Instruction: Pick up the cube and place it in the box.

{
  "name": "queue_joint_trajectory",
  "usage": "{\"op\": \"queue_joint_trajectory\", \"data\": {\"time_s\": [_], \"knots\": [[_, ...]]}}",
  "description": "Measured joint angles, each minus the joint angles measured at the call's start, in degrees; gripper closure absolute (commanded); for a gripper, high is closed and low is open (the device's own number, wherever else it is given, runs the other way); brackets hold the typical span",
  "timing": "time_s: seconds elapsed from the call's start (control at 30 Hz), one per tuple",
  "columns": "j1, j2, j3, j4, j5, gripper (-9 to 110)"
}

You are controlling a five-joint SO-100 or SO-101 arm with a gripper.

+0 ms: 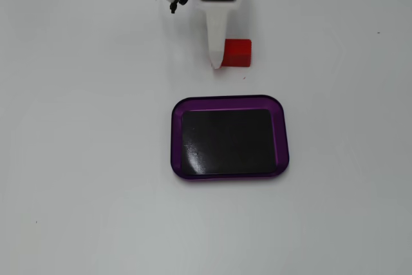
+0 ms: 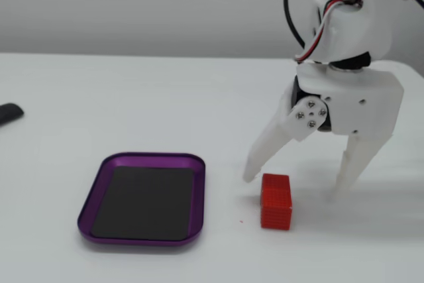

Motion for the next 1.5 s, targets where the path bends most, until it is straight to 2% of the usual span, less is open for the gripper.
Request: {"op": "queue_joint_trajectory", "data": {"time_s": [0.3,0.67,0.97,1.1,1.23,1.37,1.5], "knots": [[-5.0,-6.1,-2.3,-0.5,3.6,69],[-5.2,-6.6,-4.5,-2.9,4.8,102],[-5.3,-3.7,-4.5,-5.8,5.0,102],[-4.7,7.6,-4.1,-5.9,4.7,102],[1.0,22.1,-1.1,-7.9,1.4,102],[5.4,33.2,4.7,-17.4,-5.7,102],[9.6,34.9,12.4,-32.7,-11.2,102]]}}
